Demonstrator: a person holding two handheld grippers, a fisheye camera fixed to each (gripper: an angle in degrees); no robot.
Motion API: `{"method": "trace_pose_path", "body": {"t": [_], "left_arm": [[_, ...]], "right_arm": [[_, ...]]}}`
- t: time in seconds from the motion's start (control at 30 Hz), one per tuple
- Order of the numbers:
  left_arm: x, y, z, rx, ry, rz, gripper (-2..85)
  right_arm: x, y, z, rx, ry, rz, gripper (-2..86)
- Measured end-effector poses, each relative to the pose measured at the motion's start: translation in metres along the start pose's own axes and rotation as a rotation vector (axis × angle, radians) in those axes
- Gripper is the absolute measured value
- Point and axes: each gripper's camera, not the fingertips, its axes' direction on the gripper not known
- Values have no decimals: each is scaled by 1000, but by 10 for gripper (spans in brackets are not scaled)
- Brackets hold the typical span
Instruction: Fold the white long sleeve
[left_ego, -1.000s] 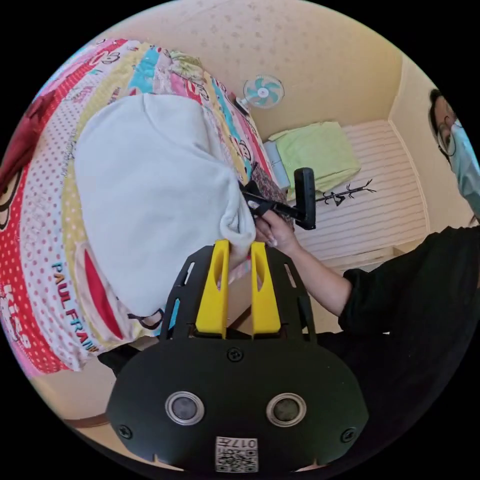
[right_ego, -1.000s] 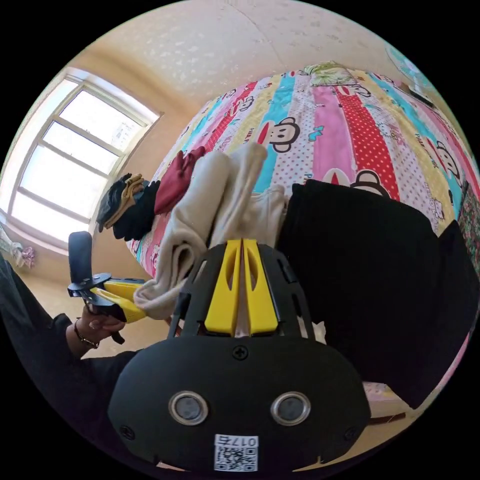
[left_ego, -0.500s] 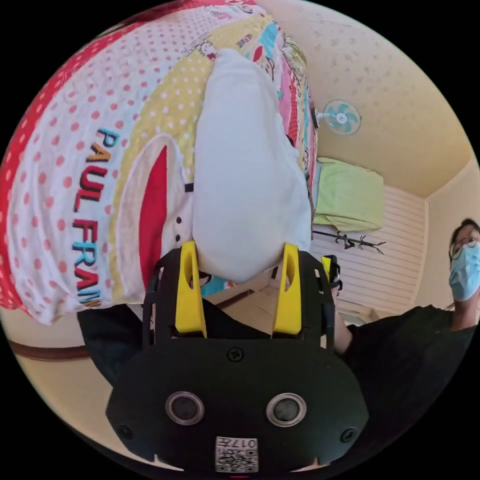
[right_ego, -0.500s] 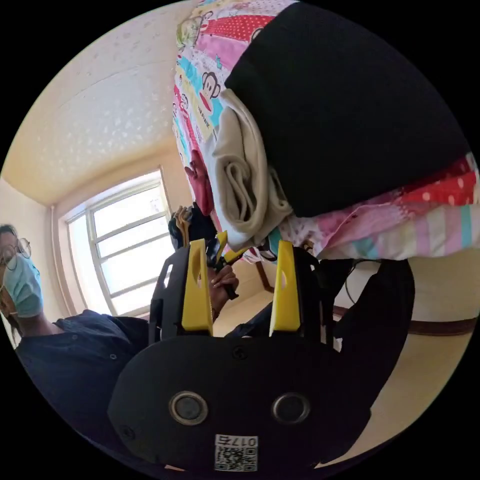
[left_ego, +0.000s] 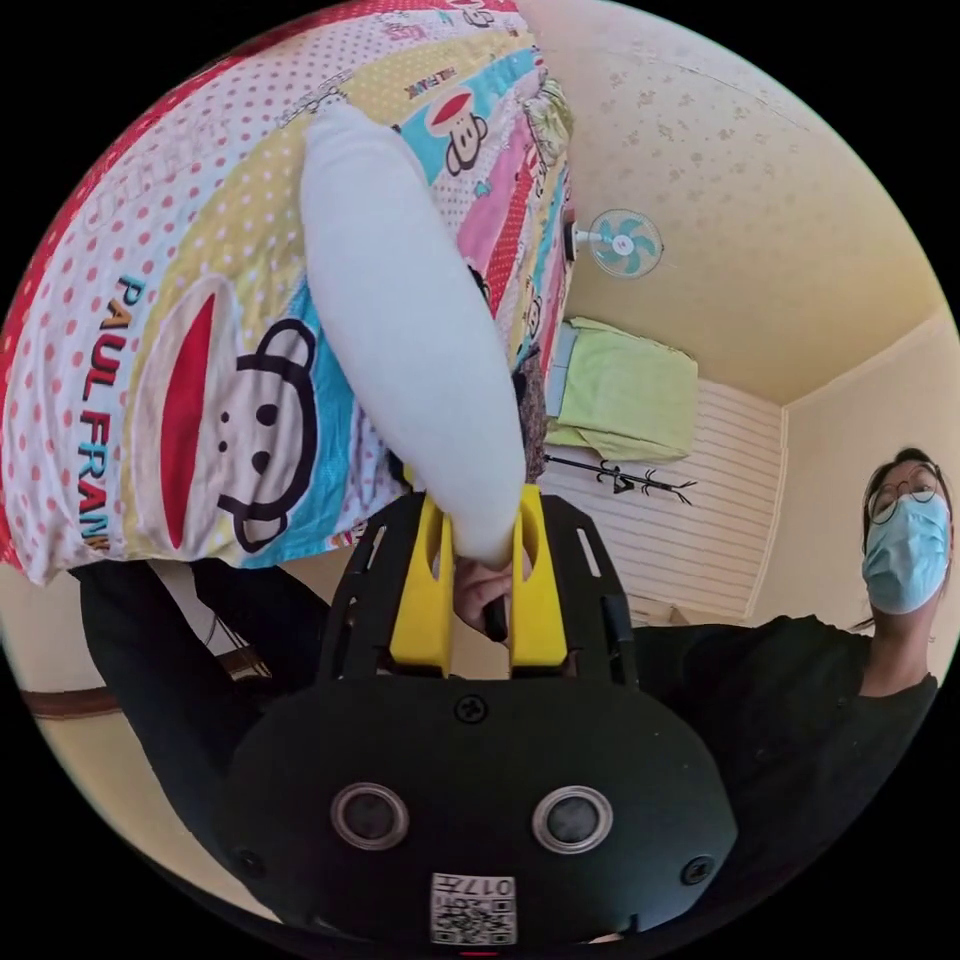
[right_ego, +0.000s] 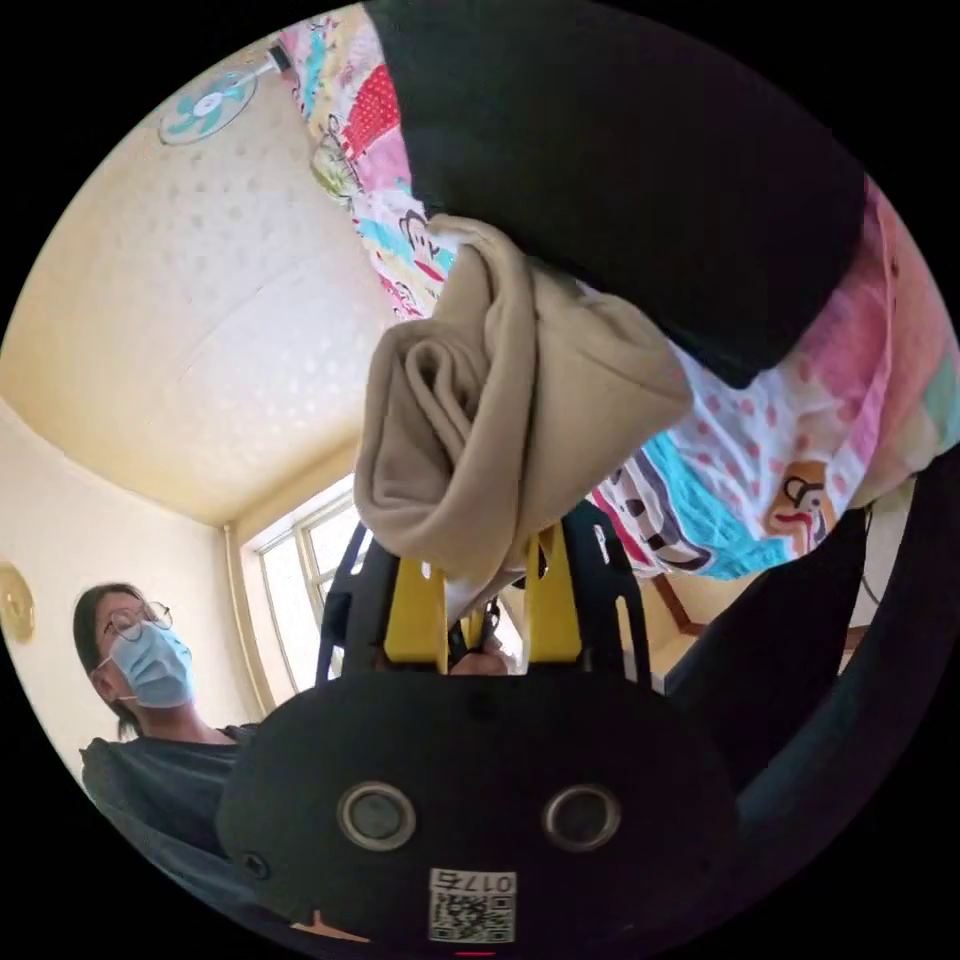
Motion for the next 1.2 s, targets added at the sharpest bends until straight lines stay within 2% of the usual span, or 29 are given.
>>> {"method": "trace_pose_path", "body": {"t": [0.1, 0.23, 0.37, 0.47, 0.6, 0.67, 0.73, 0.8, 0.87, 1.0, 1.1, 1.2], "left_arm": [[43, 10, -40, -17, 40, 69, 87], [97, 23, -109, 26, 104, 198, 88], [146, 40, -220, 193, 102, 309, 102], [159, 66, -299, 357, 59, 359, 101], [139, 108, -375, 537, 21, 304, 98], [124, 119, -397, 607, 45, 246, 110], [111, 122, -414, 658, 113, 193, 124], [102, 119, -430, 721, 251, 160, 134], [103, 111, -436, 749, 309, 166, 135], [118, 69, -425, 679, 370, 180, 144], [131, 29, -393, 604, 477, 190, 145], [145, -13, -346, 504, 472, 178, 145]], "right_arm": [[-93, 33, 25, -78, 121, -197, 115], [-191, 72, 105, -168, 62, -370, 108], [-267, 92, 231, -285, -24, -563, 107], [-299, 88, 327, -329, -91, -623, 108], [-291, 57, 450, -356, -3, -632, 111], [-238, 21, 528, -421, 219, -486, 113], [-196, 13, 560, -469, 428, -399, 103], [-174, 24, 560, -494, 480, -390, 85], [-164, 52, 536, -524, 499, -450, 80], [-141, 81, 463, -526, 719, -457, 79], [-123, 80, 374, -434, 815, -369, 77], [-120, 72, 282, -284, 894, -313, 77]]}}
